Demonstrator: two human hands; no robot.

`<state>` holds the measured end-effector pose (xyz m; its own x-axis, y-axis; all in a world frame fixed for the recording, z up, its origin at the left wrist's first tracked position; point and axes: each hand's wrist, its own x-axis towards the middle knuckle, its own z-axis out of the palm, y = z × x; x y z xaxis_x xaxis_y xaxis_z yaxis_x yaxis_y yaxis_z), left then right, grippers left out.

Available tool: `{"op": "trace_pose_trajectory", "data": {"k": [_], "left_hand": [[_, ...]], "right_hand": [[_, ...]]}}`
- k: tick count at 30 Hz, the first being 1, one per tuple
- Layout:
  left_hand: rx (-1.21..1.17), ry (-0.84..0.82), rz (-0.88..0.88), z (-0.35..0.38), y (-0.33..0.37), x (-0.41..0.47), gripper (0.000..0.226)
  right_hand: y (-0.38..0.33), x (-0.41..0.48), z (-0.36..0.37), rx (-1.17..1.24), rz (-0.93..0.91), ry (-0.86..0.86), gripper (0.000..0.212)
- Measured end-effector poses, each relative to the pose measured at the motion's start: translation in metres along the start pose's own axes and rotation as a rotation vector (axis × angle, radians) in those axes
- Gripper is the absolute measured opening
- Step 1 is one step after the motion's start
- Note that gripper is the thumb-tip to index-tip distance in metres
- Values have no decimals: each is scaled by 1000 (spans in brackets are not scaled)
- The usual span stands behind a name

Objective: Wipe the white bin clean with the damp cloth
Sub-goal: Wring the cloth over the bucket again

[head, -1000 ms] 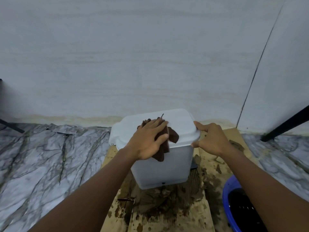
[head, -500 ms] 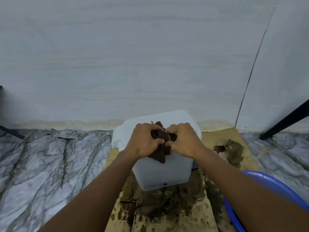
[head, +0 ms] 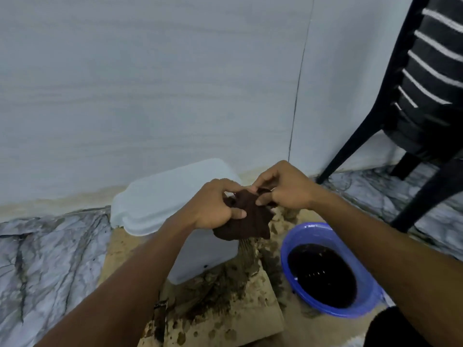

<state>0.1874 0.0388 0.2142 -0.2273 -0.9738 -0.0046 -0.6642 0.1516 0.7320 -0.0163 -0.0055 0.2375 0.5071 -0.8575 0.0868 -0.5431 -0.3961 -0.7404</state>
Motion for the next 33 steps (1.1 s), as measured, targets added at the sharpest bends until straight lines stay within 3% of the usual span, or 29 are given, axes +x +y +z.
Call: {"op": "trace_pose_trajectory", "data": {"k": [6, 9, 12, 17, 21, 25, 28, 31, 33], "left_hand": [[29, -121, 101, 57, 43, 28, 29], [57, -83, 162, 99, 54, 38, 32], [66, -163, 177, 144, 40, 41, 35], [137, -332, 148, 212, -4, 32, 19], [188, -497, 119, 247, -31, 30, 20], [210, -547, 75, 269, -41, 51, 18], [284, -460, 51, 289, -49, 65, 35], [447, -450, 142, 308, -60, 61, 59], [563, -530, 217, 316, -64, 56, 54]], "right_hand": [[43, -71, -47, -18, 122, 109, 24], [72, -98, -53, -44, 164, 162, 18], [113, -123, -43, -21, 226, 168, 13], [177, -163, 9, 2, 315, 76, 13], [218, -180, 45, 65, 397, -42, 28], [254, -175, 52, 111, 447, -38, 33], [273, -168, 61, -2, 464, 59, 25], [288, -172, 80, -156, 443, -83, 33], [295, -178, 94, -158, 442, -198, 35]]}}
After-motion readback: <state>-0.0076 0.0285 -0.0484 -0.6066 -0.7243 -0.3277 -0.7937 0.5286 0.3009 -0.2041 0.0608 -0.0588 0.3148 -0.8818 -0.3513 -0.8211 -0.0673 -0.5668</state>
